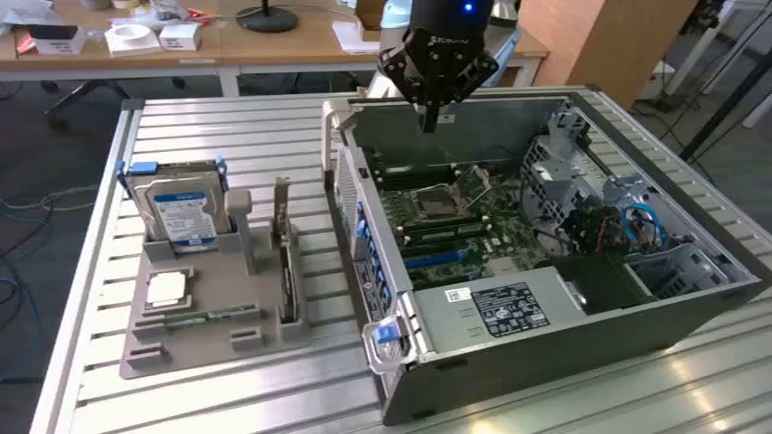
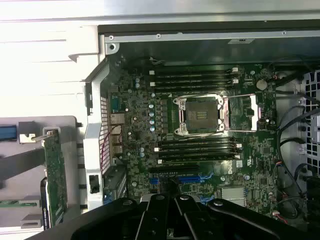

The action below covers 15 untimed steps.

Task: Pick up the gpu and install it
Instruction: 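Reach for the gpu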

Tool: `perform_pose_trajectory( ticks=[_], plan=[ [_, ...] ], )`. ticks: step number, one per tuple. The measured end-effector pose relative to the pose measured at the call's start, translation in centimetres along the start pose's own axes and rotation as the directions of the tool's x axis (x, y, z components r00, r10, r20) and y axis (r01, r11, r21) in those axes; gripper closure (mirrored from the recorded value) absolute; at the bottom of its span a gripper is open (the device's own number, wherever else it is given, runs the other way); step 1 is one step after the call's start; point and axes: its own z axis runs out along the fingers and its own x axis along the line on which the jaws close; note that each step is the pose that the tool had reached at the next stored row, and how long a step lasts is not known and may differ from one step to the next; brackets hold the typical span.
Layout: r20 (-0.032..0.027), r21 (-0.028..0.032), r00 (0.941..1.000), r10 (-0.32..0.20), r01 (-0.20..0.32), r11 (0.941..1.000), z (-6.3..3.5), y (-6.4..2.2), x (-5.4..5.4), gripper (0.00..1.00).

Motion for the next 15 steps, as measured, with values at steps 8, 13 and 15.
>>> perform_pose_trajectory(
  ticks=[8, 13, 15],
  plan=[
    [0.0, 0.0, 1.0, 0.0, 0.0, 1.0, 0.0, 0.0, 0.0, 0.9],
    [0.0, 0.0, 1.0, 0.0, 0.0, 1.0, 0.0, 0.0, 0.0, 0.9],
    [0.0002, -0.0003, 1.0, 0.0, 0.0, 1.0, 0.03, -0.01, 0.14, 0.9]
  ],
)
